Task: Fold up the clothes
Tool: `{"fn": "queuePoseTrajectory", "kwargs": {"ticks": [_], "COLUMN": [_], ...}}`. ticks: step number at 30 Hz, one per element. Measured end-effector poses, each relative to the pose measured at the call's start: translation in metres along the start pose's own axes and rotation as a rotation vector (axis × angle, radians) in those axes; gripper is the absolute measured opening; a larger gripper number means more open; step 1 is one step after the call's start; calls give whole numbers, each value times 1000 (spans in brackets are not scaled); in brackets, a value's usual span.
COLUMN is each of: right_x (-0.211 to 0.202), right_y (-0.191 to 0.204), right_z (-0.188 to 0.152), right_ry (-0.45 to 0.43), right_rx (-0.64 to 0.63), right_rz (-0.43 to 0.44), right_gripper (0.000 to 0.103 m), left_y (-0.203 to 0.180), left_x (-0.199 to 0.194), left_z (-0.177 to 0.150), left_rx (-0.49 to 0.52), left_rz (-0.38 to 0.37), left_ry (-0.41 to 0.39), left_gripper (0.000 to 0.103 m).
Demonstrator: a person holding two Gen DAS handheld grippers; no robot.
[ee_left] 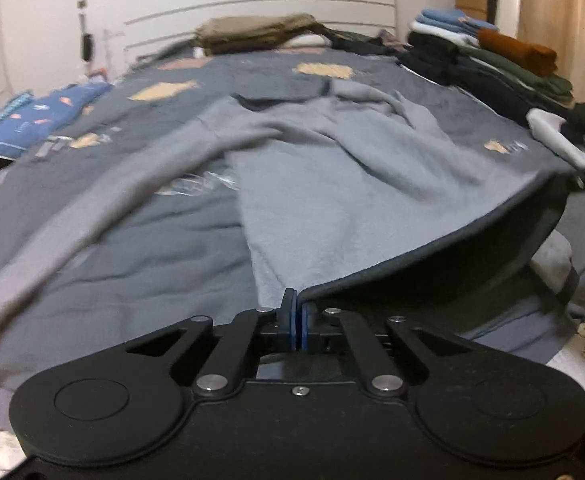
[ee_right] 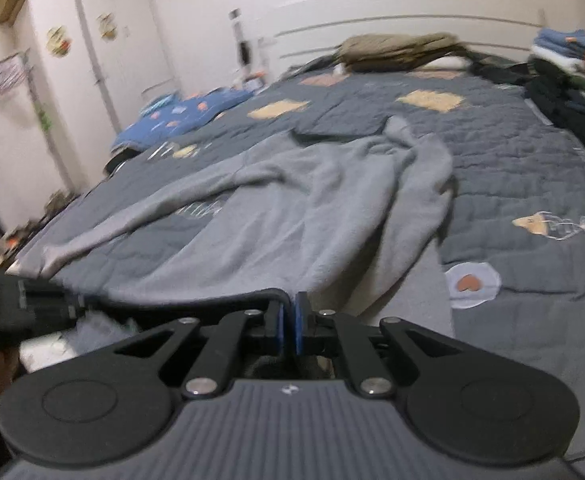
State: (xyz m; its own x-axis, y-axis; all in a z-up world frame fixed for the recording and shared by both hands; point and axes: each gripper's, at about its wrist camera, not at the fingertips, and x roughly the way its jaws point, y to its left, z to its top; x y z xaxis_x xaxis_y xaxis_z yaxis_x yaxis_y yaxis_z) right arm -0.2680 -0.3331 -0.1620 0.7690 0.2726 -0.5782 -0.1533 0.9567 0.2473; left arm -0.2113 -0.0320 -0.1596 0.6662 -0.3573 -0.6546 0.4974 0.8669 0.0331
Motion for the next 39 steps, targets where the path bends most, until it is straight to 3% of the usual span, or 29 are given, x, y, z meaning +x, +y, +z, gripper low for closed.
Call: {"fn": "queuePoseTrajectory", "kwargs": {"ticks": [6, 12, 14, 18, 23, 27, 30, 33, 39], "right_x": [5, 14, 12, 9, 11, 10, 3, 2, 31], "right_y": [21, 18, 11, -13, -46, -55, -49, -27, 3], "right_z": [-6, -13, -12, -10, -15, -22, -26, -31, -53], "right_ry": [43, 102, 93, 75, 94, 121, 122, 131, 214], "right_rx": [-69, -71, -58, -3, 56, 38, 23, -87, -260], "right_rz": [52, 7, -32, -128, -230, -268, -212, -162, -174], "right_gripper": [3, 7, 7, 14, 35, 39, 40, 44, 45], "left_y": [39, 56, 53, 31, -10, -32, -36, -39, -45], "left_x": [-47, -56, -63, -63, -31, -7, 1, 8, 22], "left_z": [10, 15, 17, 18, 17, 15, 14, 14, 15], "left_rx": [-58, -84, -104, -130, -142, -189, -197, -204, -218], "left_rz": [54, 149, 105, -65, -181, -259, -267, -270, -278], "left_ry": [-47, -7, -44, -77, -86, -144, -141, -130, -108], "left_gripper": [2, 0, 0, 1, 9, 49, 52, 52, 52]}}
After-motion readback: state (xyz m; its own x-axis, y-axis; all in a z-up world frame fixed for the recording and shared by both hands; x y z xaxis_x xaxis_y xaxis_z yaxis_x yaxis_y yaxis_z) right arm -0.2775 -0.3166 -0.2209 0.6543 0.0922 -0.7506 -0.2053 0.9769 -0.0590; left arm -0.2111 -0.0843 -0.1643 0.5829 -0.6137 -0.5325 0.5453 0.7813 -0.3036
